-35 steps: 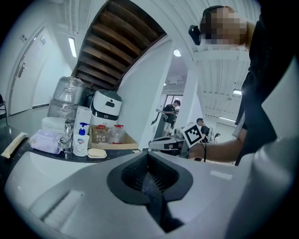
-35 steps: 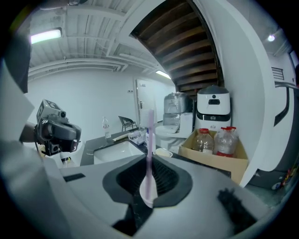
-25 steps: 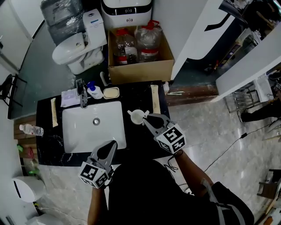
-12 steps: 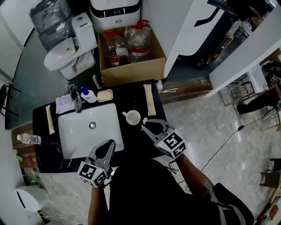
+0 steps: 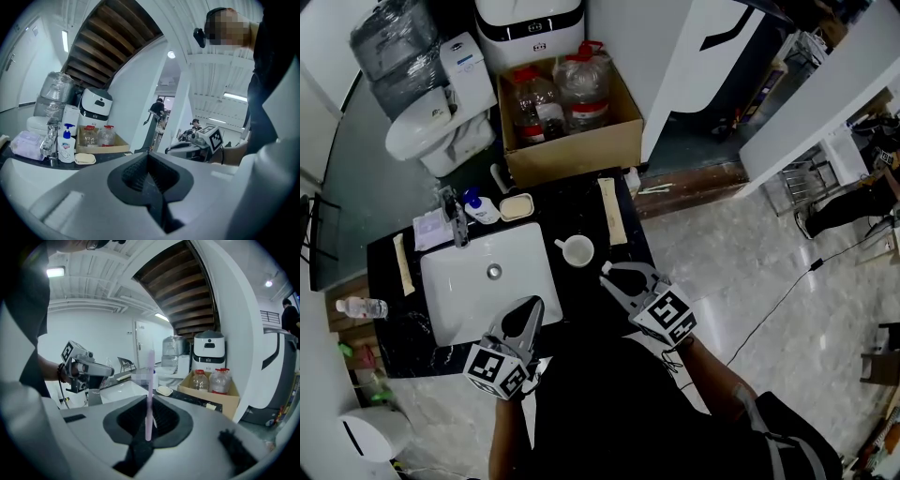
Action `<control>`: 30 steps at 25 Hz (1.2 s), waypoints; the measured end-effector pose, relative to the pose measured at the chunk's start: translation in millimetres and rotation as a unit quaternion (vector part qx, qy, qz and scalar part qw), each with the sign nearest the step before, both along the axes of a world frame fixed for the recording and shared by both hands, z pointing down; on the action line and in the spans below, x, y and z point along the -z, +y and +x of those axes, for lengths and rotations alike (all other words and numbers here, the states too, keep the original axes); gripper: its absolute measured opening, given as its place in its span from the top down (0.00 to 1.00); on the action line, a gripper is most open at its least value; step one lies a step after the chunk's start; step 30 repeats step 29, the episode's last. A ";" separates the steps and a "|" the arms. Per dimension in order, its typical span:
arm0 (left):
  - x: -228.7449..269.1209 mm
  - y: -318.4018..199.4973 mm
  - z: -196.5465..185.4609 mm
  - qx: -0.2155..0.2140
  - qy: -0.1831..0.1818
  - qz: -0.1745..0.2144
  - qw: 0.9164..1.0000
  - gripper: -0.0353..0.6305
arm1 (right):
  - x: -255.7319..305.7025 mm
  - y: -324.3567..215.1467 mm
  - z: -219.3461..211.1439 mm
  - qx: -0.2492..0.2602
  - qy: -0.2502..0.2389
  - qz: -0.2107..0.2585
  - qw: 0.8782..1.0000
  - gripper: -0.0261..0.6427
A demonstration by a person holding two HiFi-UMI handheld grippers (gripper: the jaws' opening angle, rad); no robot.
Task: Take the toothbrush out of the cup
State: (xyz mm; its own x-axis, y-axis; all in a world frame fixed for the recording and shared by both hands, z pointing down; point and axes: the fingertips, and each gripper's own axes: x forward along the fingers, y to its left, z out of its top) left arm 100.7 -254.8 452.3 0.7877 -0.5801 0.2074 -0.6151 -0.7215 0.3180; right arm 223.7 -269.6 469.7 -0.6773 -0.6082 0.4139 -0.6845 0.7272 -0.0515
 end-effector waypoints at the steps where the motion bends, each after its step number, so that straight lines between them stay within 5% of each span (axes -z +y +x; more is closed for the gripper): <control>1: -0.2 0.0 0.7 -0.002 -0.002 0.002 1.000 0.93 | -1.0 2.2 -0.6 0.001 0.000 -0.001 1.000 0.89; 30: -7.3 1.0 7.1 -0.033 -0.006 -0.006 0.999 0.93 | -19.0 44.3 -2.9 0.003 -0.001 -0.041 0.999 0.89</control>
